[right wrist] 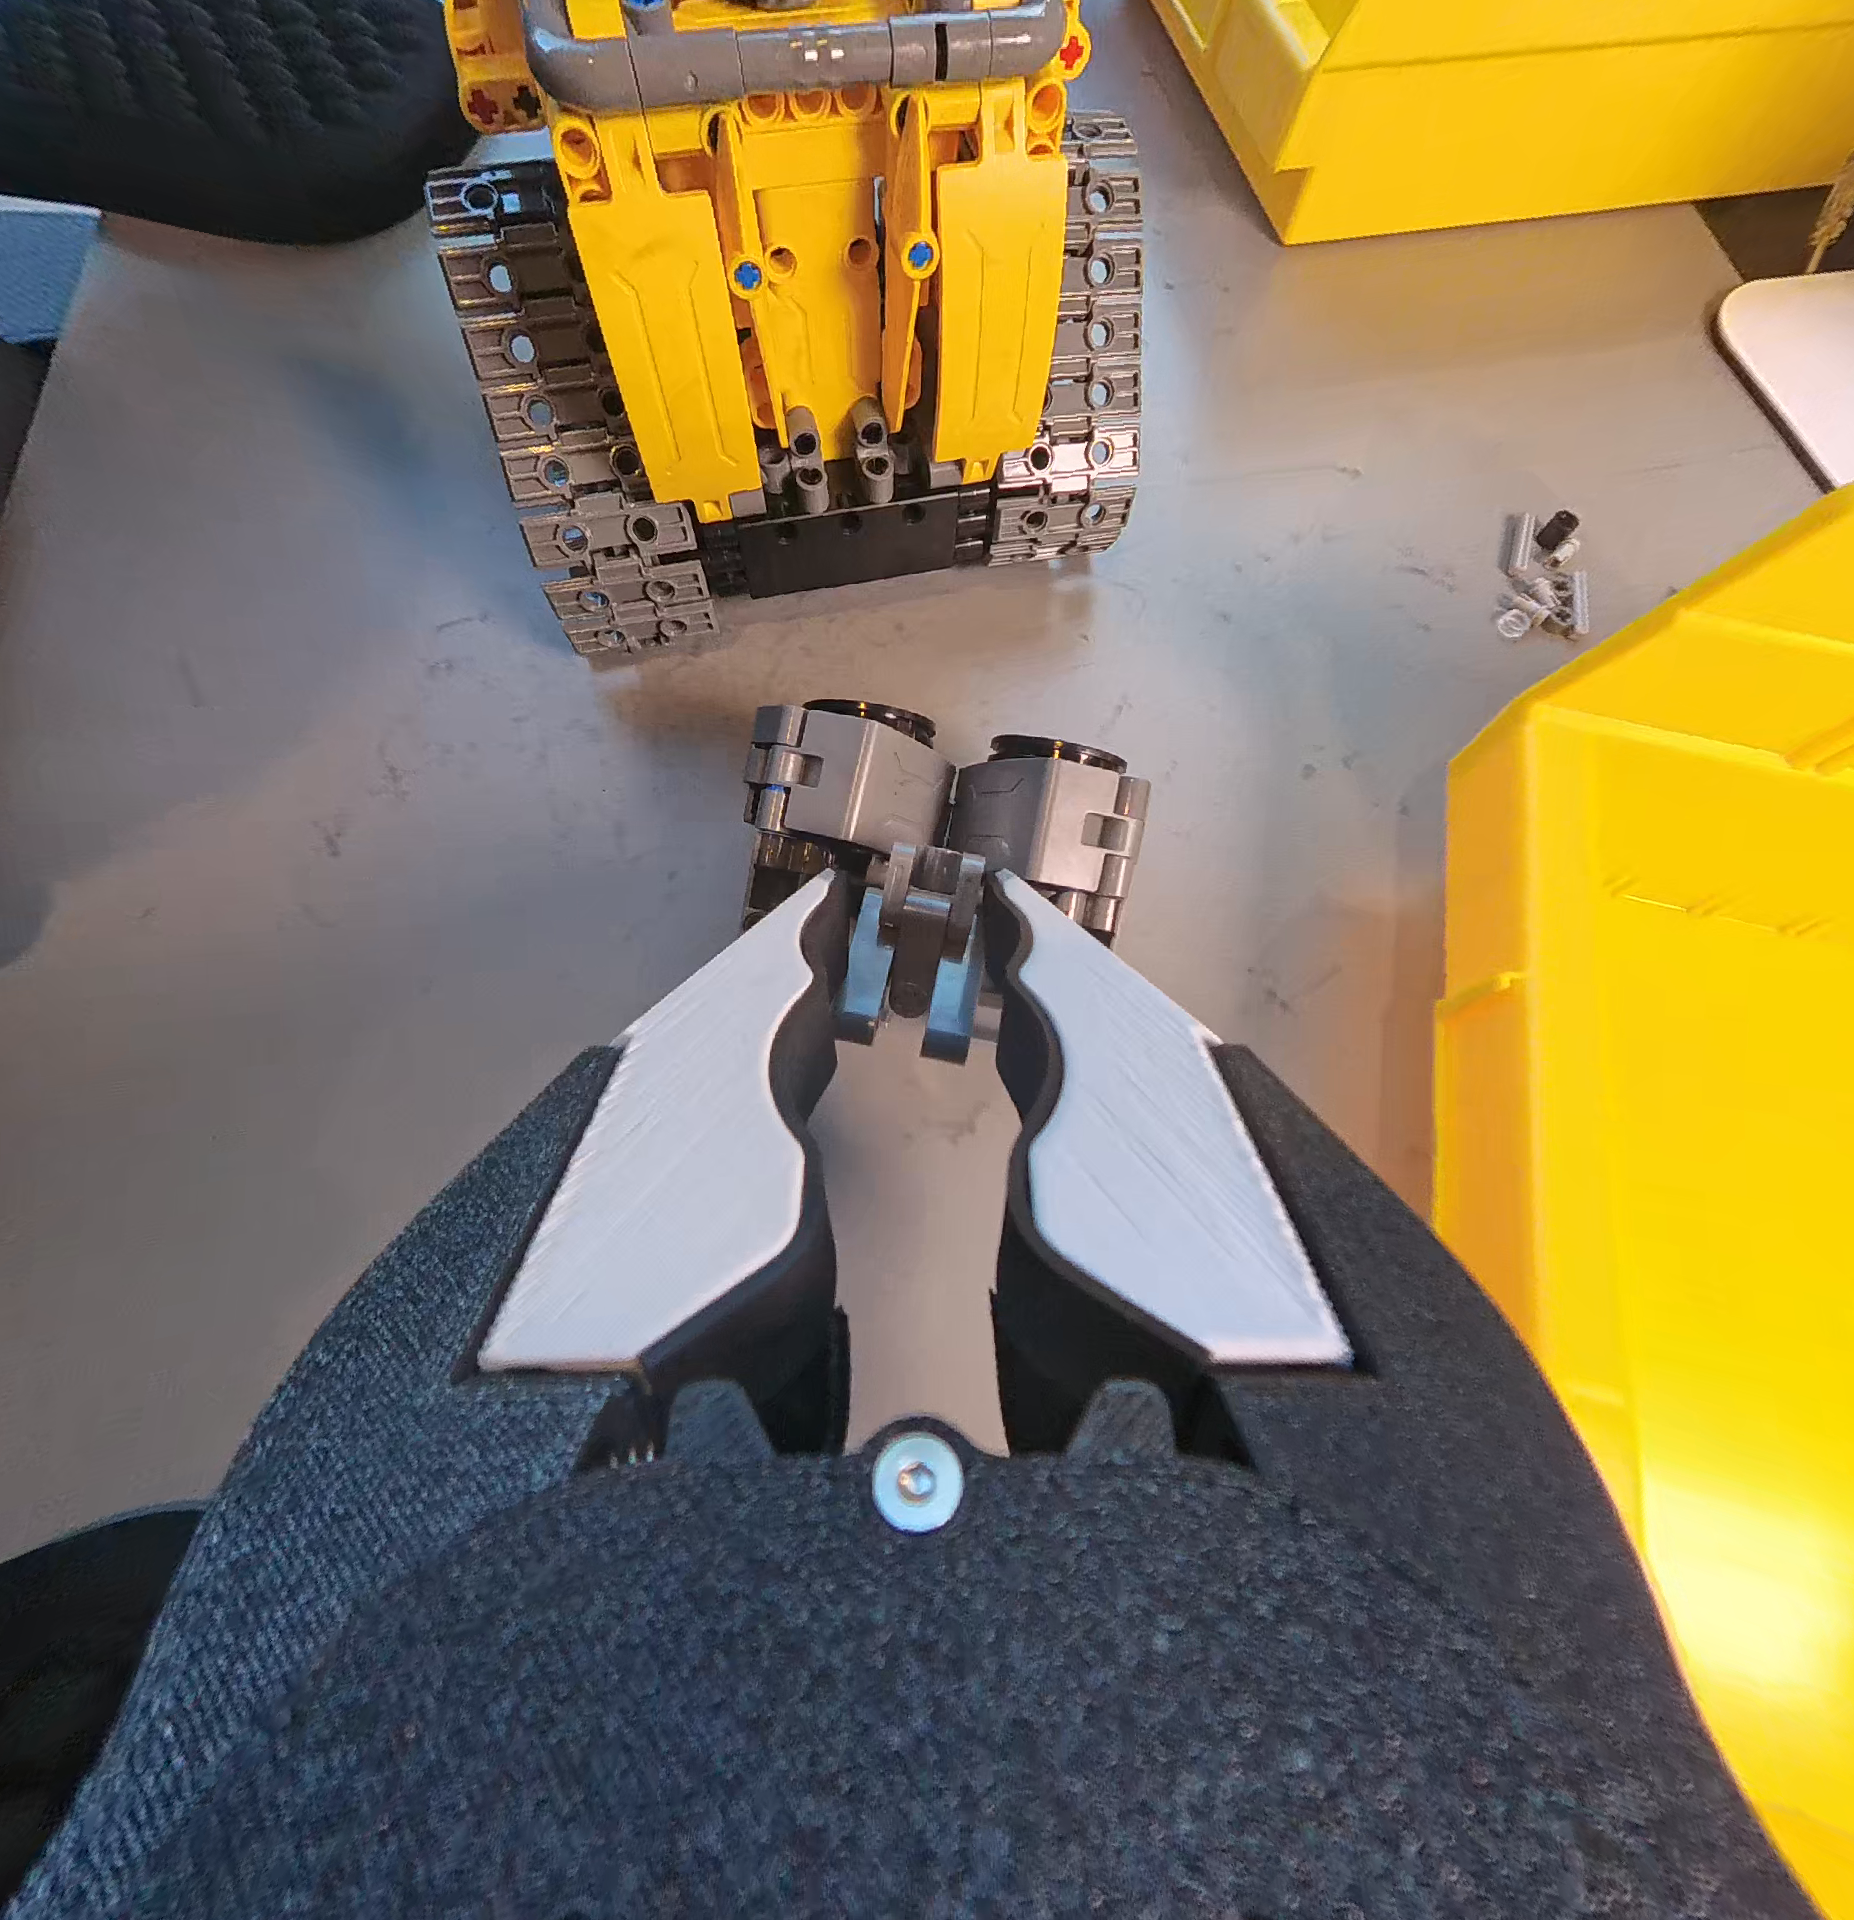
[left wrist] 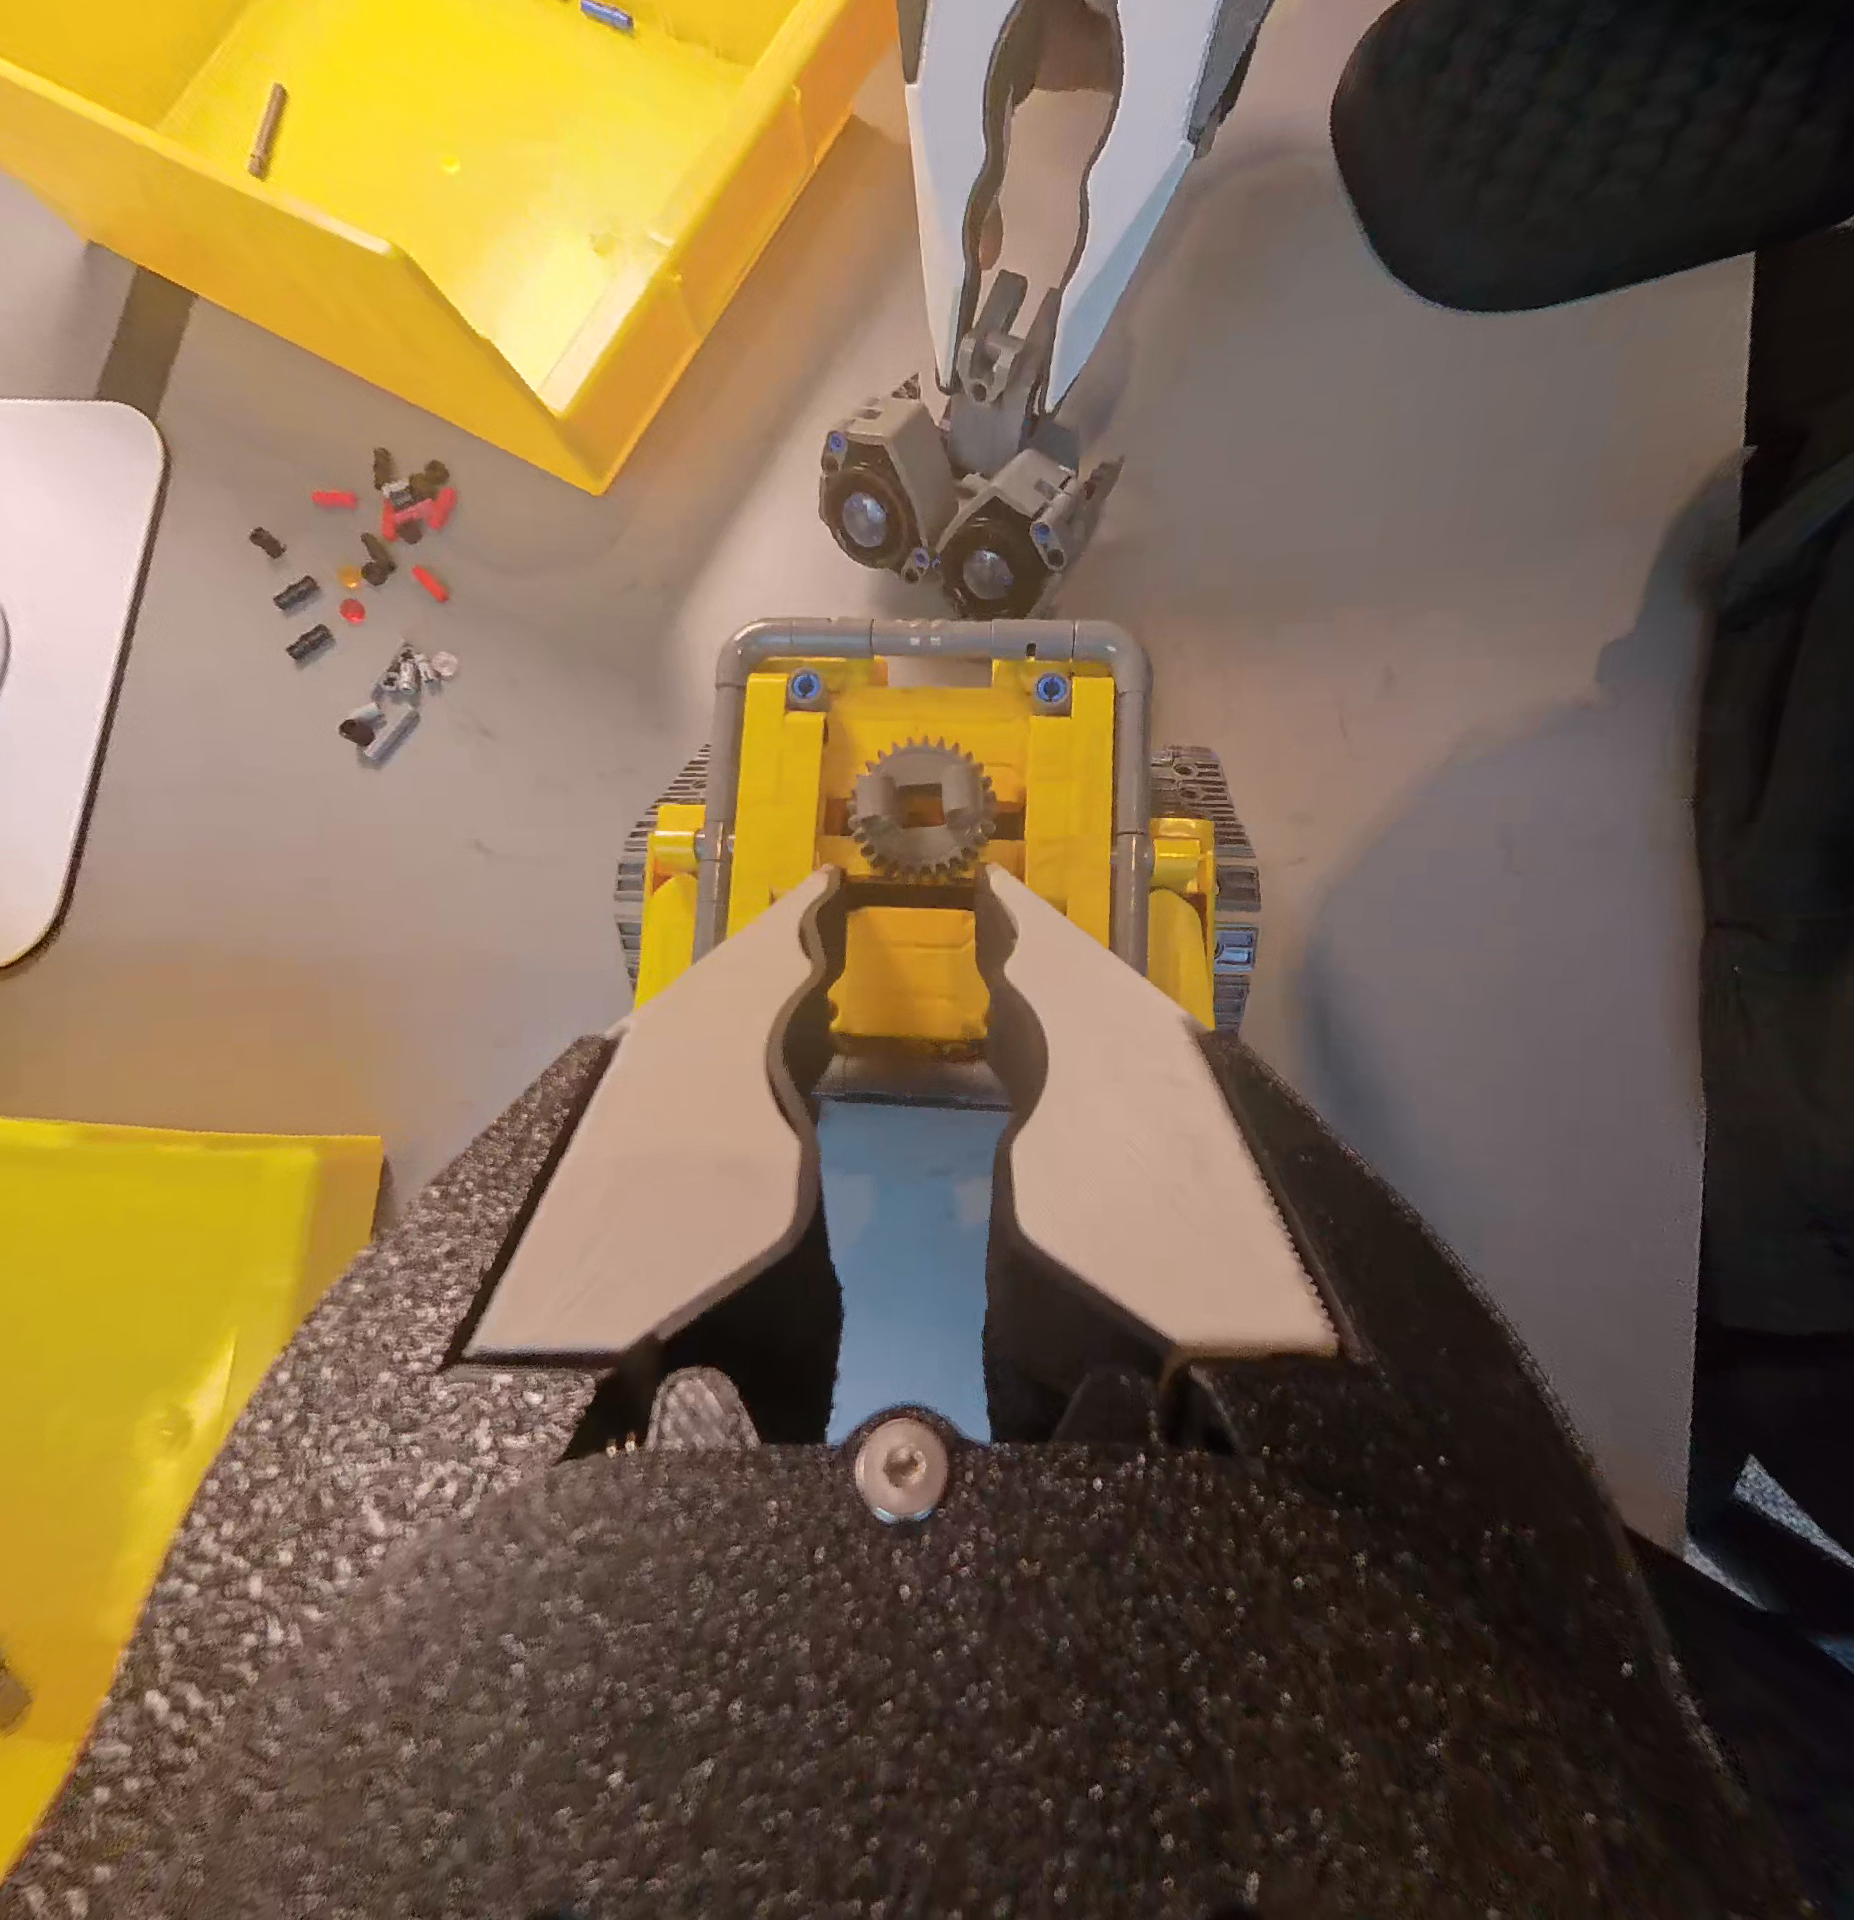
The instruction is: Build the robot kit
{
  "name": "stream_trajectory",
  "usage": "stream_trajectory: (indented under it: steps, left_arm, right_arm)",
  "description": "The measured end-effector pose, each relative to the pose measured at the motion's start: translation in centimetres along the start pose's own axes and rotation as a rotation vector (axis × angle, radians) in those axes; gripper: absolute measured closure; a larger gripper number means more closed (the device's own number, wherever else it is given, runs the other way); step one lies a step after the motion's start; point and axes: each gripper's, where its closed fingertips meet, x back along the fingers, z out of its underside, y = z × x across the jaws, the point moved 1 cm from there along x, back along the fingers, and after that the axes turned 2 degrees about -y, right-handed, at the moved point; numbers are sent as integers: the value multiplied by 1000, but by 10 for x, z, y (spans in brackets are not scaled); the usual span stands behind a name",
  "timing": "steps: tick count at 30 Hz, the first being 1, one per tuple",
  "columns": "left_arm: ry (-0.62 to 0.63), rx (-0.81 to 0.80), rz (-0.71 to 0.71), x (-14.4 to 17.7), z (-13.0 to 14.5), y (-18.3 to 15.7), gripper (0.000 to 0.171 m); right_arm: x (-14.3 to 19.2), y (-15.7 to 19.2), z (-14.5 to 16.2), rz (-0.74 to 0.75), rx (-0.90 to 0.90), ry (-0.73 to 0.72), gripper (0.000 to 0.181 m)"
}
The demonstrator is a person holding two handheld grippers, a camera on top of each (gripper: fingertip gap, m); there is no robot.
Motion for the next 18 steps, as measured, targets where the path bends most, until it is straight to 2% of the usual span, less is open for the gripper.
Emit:
stream_trajectory:
  steps: [10,18]
  left_arm:
    - [60,-30,98,-6,1,0,154]
    - [8,102,-35,-6,0,3,155]
  right_arm:
    - [0,0,-1,-19,-26,-50,156]
    - [-1,-1,-2,-13,-36,-85,156]
